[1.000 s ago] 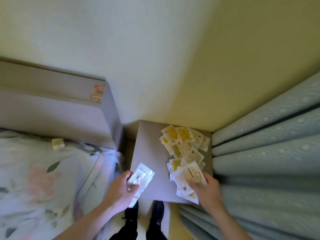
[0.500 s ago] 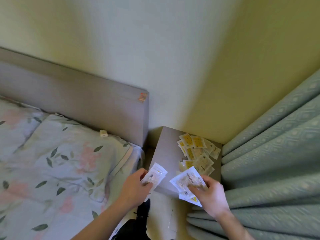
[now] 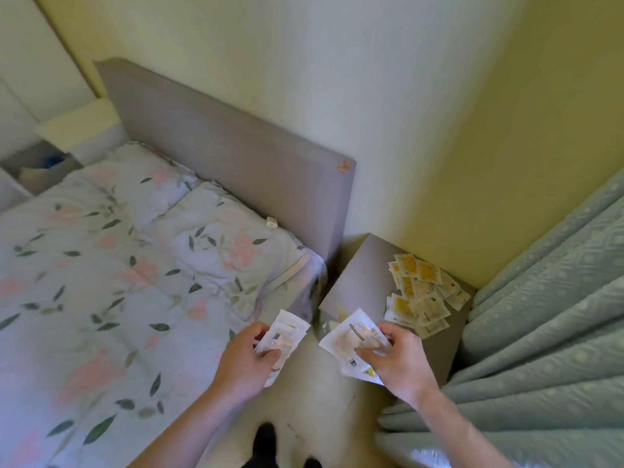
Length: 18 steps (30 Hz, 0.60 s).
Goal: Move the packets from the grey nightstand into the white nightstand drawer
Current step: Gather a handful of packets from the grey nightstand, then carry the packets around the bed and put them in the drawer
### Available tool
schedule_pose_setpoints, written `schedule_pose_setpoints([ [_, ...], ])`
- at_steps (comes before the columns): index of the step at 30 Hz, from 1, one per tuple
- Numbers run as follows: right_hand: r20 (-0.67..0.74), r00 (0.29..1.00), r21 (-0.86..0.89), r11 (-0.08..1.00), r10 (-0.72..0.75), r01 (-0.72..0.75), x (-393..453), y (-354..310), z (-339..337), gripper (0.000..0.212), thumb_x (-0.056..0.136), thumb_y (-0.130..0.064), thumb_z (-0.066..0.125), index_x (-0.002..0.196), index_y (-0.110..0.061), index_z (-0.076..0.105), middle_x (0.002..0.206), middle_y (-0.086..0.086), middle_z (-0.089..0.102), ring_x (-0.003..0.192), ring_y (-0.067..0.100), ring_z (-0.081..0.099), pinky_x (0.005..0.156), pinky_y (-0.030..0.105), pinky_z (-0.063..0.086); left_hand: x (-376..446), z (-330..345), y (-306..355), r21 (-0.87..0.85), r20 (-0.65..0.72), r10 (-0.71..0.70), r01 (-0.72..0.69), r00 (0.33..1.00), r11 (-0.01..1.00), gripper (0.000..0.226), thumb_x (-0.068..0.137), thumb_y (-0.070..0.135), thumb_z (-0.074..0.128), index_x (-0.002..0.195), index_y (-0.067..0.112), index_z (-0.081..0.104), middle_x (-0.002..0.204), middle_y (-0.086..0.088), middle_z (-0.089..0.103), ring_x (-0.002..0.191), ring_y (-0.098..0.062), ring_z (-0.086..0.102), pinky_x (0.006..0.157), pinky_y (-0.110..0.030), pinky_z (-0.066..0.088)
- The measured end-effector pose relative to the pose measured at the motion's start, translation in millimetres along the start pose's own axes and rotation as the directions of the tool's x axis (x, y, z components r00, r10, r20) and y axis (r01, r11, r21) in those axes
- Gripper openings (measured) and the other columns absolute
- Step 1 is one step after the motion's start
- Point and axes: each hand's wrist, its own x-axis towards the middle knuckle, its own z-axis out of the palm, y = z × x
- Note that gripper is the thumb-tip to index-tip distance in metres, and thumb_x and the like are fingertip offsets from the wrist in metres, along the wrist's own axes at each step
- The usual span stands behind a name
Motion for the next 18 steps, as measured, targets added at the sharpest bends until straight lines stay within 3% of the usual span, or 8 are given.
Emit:
schedule_pose_setpoints([
  [3,0.109,0.992,0.006,0.998,-0.067,0.067,-16,-23,29,0.016,0.082,-0.011,0.077,0.084,-0.026,0.076,0.081,-0.008,0.076,0.074,0.006,0.071,0.059,0.017,0.055,-35,-27,-25,-0.036,-0.082,-0.035,0.032,0.996,0.999,0.019,0.084,0.012,0.07,0.083,0.03,0.062,0.078,0.02,0.07,0.067,0.001,0.062,0.06,-0.02,0.045],
  [5,0.195,0.974,-0.015,0.993,-0.116,0.121,-25,-40,56,0.014,0.082,-0.013,0.077,0.087,-0.026,0.076,0.085,-0.009,0.077,0.077,0.005,0.072,0.061,0.023,0.058,-59,-49,-45,-0.076,-0.147,-0.073,0.062,0.986,0.995,0.016,0.083,0.011,0.069,0.08,0.024,0.06,0.071,0.019,0.067,0.058,-0.004,0.055,0.058,-0.025,0.043],
  [8,0.293,0.937,-0.054,0.976,-0.188,0.212,-39,-73,108,0.008,0.077,-0.012,0.076,0.08,-0.019,0.074,0.079,-0.004,0.076,0.074,0.011,0.071,0.064,0.035,0.057,-105,-92,-83,-0.149,-0.268,-0.151,0.114,0.952,0.982,0.016,0.082,0.01,0.069,0.083,0.024,0.062,0.073,0.014,0.068,0.063,-0.011,0.059,0.061,-0.033,0.048],
  [13,0.516,0.799,-0.066,0.916,-0.309,0.396,-90,-144,221,0.012,0.073,-0.012,0.074,0.082,-0.02,0.073,0.08,-0.004,0.075,0.078,0.02,0.07,0.068,0.035,0.056,-216,-174,-169,-0.324,-0.458,-0.309,0.168,0.834,0.931,0.029,0.083,0.007,0.07,0.086,0.036,0.066,0.078,0.014,0.072,0.064,-0.01,0.064,0.058,-0.029,0.05],
  [16,0.601,0.714,-0.06,0.871,-0.359,0.488,-142,-183,297,0.01,0.074,-0.014,0.073,0.081,-0.021,0.071,0.078,-0.004,0.074,0.07,0.023,0.068,0.058,0.035,0.054,-291,-220,-227,-0.393,-0.53,-0.386,0.185,0.755,0.901,0.026,0.085,0.006,0.068,0.091,0.031,0.068,0.083,0.017,0.075,0.073,-0.012,0.069,0.056,-0.024,0.052],
  [18,0.654,0.667,-0.035,0.866,-0.357,0.498,-184,-207,346,0.012,0.076,-0.011,0.072,0.08,-0.022,0.07,0.076,-0.001,0.073,0.055,0.02,0.059,0.047,0.03,0.044,-341,-247,-267,-0.415,-0.568,-0.418,0.192,0.709,0.889,0.024,0.085,0.006,0.068,0.091,0.029,0.069,0.082,0.016,0.075,0.072,-0.011,0.069,0.054,-0.023,0.051],
])
